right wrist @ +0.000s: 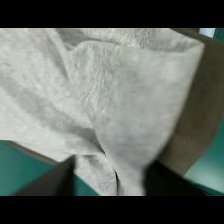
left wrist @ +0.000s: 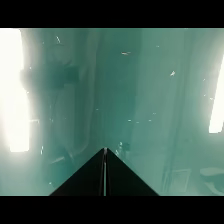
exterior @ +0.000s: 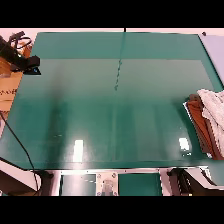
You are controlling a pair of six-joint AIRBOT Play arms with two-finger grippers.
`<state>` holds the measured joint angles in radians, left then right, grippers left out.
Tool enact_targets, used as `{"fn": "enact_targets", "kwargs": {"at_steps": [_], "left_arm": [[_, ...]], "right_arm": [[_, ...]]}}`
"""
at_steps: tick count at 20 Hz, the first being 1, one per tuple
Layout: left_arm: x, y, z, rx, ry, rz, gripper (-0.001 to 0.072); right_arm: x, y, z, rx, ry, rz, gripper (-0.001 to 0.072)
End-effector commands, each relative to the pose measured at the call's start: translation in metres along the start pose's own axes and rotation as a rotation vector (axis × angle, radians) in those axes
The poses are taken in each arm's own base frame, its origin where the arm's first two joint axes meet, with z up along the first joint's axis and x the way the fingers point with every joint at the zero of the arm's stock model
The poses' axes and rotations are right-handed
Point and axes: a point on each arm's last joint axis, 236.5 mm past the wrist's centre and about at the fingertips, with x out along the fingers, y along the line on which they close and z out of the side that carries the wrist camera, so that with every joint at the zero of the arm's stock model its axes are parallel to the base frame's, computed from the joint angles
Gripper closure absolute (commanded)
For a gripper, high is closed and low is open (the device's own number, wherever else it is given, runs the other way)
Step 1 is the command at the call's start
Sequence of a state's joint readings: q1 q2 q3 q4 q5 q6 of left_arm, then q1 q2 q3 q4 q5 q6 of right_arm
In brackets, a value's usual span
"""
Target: Fold the shirts.
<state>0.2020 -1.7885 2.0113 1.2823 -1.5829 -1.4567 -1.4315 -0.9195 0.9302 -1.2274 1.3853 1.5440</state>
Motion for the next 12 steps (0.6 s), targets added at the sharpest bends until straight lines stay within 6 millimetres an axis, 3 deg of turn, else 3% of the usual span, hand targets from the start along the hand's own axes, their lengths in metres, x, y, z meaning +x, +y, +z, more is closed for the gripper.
{"fn": "enact_targets", "kwargs": {"at_steps": [1, 2, 3, 5, 6, 7, 10, 12], "left_arm": [[-0.004, -0.004, -0.005, 0.021, 0.015, -0.010, 0.0684], [-0.008, -0.005, -0.008, 0.023, 0.019, -0.010, 0.0684], [-0.014, -0.007, -0.008, 0.026, 0.010, -0.009, 0.0684], [-0.029, -0.015, -0.009, 0.029, -0.015, -0.021, 0.0684], [-0.036, -0.023, -0.011, 0.031, -0.019, -0.043, 0.0684], [-0.043, -0.031, -0.013, 0.041, -0.023, -0.055, 0.0684], [-0.047, -0.061, -0.033, 0.080, 0.004, -0.070, 0.0684], [-0.038, -0.088, -0.057, 0.113, 0.025, -0.086, 0.0685]], "right_arm": [[-0.039, 0.036, -0.007, 0.010, 0.045, 0.051, 0.0447], [-0.043, 0.055, -0.007, -0.034, 0.041, 0.087, 0.0451], [-0.044, 0.078, -0.012, -0.075, 0.049, 0.127, 0.0560], [-0.037, 0.120, -0.028, -0.170, 0.074, 0.188, 0.0604], [-0.034, 0.140, -0.037, -0.228, 0.080, 0.209, 0.0676], [-0.031, 0.160, -0.049, -0.292, 0.085, 0.234, 0.0697], [-0.026, 0.208, -0.101, -0.501, 0.149, 0.295, 0.0698], [-0.019, 0.222, -0.145, -0.627, 0.223, 0.310, 0.0698]]}}
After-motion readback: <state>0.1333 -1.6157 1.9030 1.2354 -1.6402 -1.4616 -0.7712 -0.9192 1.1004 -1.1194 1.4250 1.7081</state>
